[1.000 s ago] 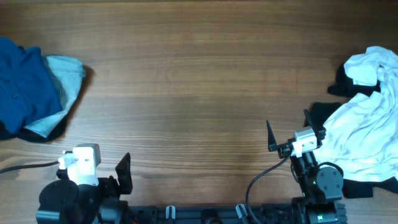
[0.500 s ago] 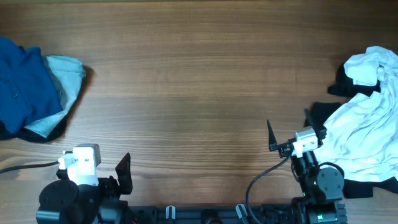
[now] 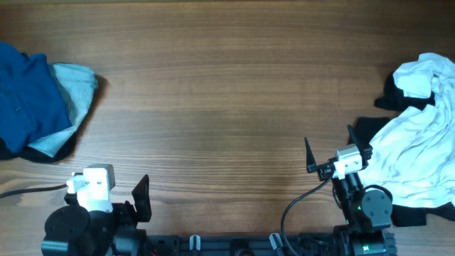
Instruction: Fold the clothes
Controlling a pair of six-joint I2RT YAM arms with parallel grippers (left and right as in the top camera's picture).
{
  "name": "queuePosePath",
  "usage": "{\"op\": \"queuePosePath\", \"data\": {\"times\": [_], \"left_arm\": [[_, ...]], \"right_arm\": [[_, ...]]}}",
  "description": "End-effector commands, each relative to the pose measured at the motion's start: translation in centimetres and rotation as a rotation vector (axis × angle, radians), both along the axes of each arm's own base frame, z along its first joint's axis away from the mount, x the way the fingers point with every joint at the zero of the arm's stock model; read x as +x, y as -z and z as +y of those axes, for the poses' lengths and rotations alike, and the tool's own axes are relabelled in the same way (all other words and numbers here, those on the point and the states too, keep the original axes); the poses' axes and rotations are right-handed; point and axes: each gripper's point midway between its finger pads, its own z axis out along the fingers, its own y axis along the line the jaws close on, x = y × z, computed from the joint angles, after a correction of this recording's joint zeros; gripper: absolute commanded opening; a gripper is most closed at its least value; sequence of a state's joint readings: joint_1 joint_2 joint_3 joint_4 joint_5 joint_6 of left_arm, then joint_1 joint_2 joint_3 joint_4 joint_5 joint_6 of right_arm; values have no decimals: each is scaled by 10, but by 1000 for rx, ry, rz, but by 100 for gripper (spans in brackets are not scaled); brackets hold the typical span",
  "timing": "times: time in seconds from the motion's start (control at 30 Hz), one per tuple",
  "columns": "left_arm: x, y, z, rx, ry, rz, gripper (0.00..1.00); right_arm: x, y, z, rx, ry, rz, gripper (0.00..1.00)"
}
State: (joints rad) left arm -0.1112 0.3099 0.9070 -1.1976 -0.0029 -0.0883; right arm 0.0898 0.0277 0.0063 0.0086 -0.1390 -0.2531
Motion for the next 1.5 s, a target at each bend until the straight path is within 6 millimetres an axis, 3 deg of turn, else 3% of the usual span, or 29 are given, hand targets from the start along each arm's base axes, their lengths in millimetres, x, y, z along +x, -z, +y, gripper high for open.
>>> {"op": "queuePosePath", "data": {"times": [0.0,0.43,0.63,0.73,0.83,0.97,1.03,1.1,1.13,1.47], "left_arm": [[0,-2,-1,6,9,-11,100],[1,0,-1,6,9,-9,100],[-9,-4,5,-6,-22,-122,100],[8,15,13,-3,-85,-177,100],[42,42,13,-30,-99,-281,100],[89,41,5,-53,-41,-513,100],[100,41,1,-60,-16,-617,100],[106,66,-4,-68,8,-605,100],[105,87,-6,-73,10,-516,100],[105,83,-14,-107,34,-529,100]], "right_arm": [[-1,-3,2,-7,-13,-18,100],[-1,-3,2,-7,-13,-18,99],[-1,-3,2,-7,-13,-18,100],[-1,-3,2,-7,-13,-18,100],[-1,-3,2,-7,-13,-18,100],[-1,-3,2,-7,-13,-18,100],[-1,-3,2,-7,-13,-18,100],[-1,-3,2,-7,-13,-18,100],[-1,-3,2,-7,-13,-18,100],[-1,-3,2,-7,-13,-18,100]]}}
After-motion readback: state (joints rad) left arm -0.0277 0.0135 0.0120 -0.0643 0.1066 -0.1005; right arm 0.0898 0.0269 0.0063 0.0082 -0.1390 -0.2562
